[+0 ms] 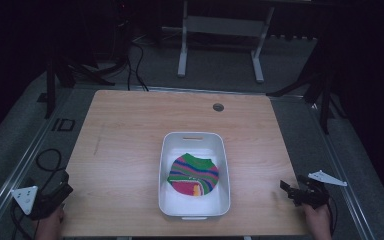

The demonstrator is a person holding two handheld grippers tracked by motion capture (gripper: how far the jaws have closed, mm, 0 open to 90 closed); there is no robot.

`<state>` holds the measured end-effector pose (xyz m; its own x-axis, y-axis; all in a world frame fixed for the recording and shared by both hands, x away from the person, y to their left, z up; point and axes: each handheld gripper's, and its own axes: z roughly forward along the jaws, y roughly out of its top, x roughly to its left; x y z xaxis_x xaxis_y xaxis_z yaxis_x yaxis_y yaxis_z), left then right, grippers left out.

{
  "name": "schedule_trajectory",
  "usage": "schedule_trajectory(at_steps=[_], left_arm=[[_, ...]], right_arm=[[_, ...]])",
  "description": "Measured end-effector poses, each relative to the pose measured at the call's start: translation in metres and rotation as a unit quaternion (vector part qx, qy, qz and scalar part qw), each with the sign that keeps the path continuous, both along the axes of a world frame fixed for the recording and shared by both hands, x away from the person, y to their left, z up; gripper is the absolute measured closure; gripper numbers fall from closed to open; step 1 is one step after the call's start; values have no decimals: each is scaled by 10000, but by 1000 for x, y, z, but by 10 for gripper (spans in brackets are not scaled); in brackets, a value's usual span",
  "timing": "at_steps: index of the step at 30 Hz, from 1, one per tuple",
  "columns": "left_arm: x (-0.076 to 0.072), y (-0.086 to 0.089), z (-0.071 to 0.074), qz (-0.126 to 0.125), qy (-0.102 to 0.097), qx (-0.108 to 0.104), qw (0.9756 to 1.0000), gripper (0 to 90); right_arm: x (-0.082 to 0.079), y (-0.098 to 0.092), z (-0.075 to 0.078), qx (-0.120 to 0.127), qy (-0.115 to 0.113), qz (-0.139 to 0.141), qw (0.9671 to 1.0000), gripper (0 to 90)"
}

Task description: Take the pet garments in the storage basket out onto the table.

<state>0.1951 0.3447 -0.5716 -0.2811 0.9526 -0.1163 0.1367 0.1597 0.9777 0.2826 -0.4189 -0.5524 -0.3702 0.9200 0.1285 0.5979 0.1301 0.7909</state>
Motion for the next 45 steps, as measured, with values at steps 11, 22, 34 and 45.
schedule_trajectory(at_steps=[11, 22, 34, 45], left_arm=[[0, 0, 0, -11, -12, -15, 10000, 12], [0, 0, 0, -22, -5, -14, 10000, 12], [0, 1, 0, -49, -9, -24, 10000, 12], [0, 1, 0, -61, -9, -41, 10000, 12]], right_arm=[[1, 13, -2, -202, 117, 1788, 9836, 140], [5, 52, 7, -705, 356, 3211, 9438, 138], [5, 95, 36, -852, 540, 3954, 9130, 142], [8, 136, 91, -823, 508, 4264, 8993, 135]])
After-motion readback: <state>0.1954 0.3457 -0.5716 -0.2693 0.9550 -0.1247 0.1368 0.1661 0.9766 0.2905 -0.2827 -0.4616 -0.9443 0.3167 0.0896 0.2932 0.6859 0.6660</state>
